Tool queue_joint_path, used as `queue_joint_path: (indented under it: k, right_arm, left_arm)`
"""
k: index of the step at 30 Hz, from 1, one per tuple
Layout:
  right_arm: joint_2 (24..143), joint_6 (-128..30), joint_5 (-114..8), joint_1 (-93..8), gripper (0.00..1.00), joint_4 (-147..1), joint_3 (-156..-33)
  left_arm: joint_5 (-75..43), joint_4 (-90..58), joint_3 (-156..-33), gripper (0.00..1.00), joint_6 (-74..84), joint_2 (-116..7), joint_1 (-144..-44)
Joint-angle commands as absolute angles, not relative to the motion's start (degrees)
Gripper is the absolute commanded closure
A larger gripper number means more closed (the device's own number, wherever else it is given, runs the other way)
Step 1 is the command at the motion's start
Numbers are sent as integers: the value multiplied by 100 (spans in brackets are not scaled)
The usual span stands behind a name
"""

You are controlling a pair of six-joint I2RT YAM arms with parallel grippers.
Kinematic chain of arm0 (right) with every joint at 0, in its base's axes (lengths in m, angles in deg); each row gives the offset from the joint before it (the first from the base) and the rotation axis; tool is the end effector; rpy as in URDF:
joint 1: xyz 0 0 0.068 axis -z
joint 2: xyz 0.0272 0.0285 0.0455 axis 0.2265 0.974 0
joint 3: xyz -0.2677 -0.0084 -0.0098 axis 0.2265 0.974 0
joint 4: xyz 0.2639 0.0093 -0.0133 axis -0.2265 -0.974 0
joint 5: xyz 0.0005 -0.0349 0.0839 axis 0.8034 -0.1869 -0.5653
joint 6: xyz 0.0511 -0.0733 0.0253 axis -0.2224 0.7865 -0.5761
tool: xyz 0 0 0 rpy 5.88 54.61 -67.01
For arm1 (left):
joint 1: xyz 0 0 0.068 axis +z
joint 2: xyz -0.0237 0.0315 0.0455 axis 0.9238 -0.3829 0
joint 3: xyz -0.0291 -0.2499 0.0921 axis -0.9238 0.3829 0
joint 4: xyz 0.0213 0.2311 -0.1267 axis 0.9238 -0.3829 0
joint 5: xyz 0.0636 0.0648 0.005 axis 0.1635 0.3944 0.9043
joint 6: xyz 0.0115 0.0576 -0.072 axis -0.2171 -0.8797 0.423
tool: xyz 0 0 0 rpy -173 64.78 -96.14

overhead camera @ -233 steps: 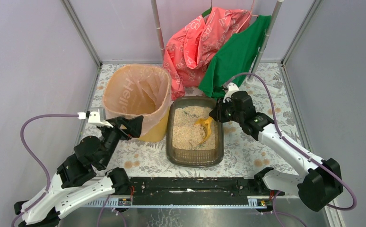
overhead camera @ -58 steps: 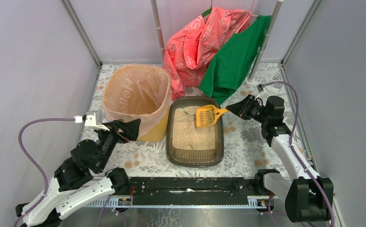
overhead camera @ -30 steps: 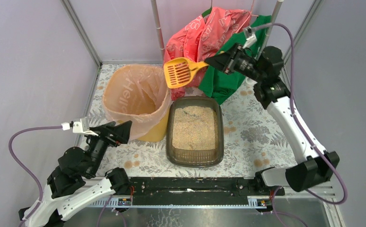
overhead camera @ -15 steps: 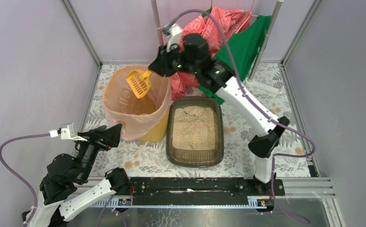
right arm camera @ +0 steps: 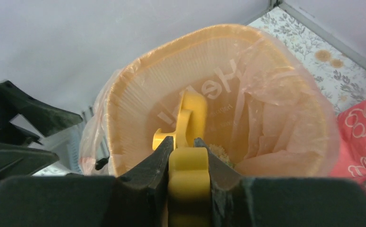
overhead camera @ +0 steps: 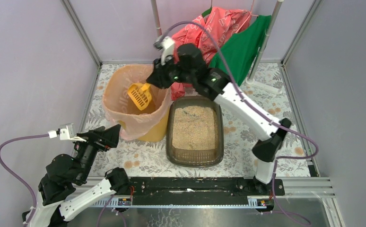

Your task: Clean the litter box

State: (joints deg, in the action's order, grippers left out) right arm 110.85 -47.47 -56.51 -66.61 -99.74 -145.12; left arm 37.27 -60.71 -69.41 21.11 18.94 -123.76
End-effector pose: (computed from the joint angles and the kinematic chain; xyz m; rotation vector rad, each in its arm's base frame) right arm 0.2697 0.3912 0.4647 -0.8768 1.6074 0.9048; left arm 0.0644 0.0103 0.3454 -0.2536 1.5483 -0.5644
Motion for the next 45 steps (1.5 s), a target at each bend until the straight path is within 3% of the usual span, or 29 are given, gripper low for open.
queue_joint_path:
  k: [1, 8, 22, 30, 37, 45]
  right_arm:
    - [9806, -6622, -7640, -5600, 100, -7508, -13133]
    - [8295, -9152, -8703, -3935, 100, -4634, -10969]
    - [6104, -10047, -9068, -1653, 100, -3416, -6086]
    - [6021, -8908, -8732, -1846, 100, -4325, -5230]
    - [6372, -7459, -7234, -3378, 100, -5825, -5685]
    - [6827, -7271, -6610, -3845, 100, -5754, -5589]
  left_arm:
    - [3719, -6077, -7073, 1, 2194, 1883, -12410]
    - [3631, -6066, -7122, 1, 2180, 1776, -12409]
    - [3189, -5692, -7205, 1, 2145, 1234, -12410]
    - [2966, -5304, -6993, 1, 2094, 1089, -12410]
    - [2698, -4799, -6775, 1, 2073, 934, -12409]
    - [2637, -4814, -6775, 1, 2150, 884, -12409]
